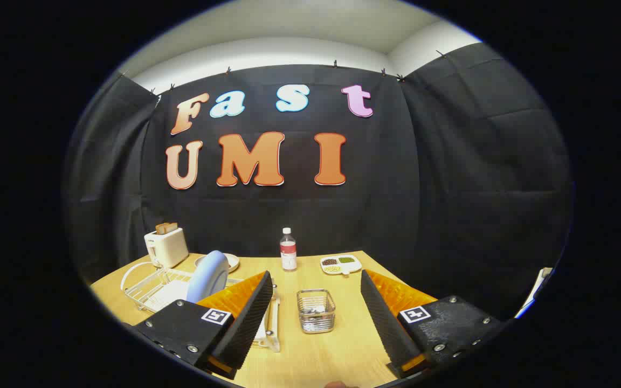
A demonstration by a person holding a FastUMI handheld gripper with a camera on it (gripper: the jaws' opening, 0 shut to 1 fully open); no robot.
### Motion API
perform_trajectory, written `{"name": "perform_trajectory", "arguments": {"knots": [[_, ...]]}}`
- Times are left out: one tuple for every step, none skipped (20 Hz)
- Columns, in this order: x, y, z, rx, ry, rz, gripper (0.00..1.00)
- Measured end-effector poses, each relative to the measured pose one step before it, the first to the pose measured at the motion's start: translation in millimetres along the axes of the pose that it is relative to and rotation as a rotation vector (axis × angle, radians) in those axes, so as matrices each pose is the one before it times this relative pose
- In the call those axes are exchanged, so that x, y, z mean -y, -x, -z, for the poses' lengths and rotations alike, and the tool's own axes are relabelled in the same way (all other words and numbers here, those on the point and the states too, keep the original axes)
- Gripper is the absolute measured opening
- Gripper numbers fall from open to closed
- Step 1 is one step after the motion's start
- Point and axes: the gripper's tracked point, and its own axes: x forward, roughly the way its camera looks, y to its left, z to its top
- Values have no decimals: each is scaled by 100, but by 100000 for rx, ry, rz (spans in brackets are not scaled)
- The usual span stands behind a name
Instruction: Take the plate from the dish rack, then take the spoon from the basket and place it into the plate.
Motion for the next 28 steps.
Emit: {"name": "perform_trajectory", "arguments": {"knots": [[-807, 391, -4, 437, -363, -898, 98], [-570, 314, -39, 175, -669, -295, 98], [-299, 44, -85, 149, -962, 45, 98], [-274, 81, 5, -95, -858, -27, 98], [-275, 55, 20, -305, 35, -275, 98], [-158, -4, 63, -251, 28, -140, 98], [-220, 102, -41, -189, 2, -345, 98], [-178, 3, 37, -334, -40, -428, 98], [-190, 89, 75, -455, -252, -283, 98], [-218, 1, 99, -281, -354, -495, 98], [-250, 75, 70, -201, -275, -511, 98], [-248, 30, 131, -366, -9, -254, 98], [-87, 11, 100, -260, 379, 64, 98], [-37, 13, -57, 223, 1120, 287, 98], [-82, -64, -54, 415, 1332, 277, 98], [-140, 17, -67, 63, 883, -38, 98], [-294, -26, -31, -136, 312, -437, 98], [-266, -56, -39, -258, 10, -266, 98], [-127, -79, -163, -50, -229, -174, 98], [-246, -83, -108, -26, -105, -153, 98], [-175, -102, -137, -116, 61, -99, 98], [-199, -124, -63, -16, 214, -133, 98], [-243, -161, -221, -10, 272, -377, 98], [-286, -315, -118, -341, 90, -316, 98], [-260, -339, -202, -488, -159, -154, 98], [-381, -392, -345, -682, -429, -633, 98], [-554, -410, -345, -609, -381, -996, 98], [-477, -456, -330, -588, 32, -775, 98]]}}
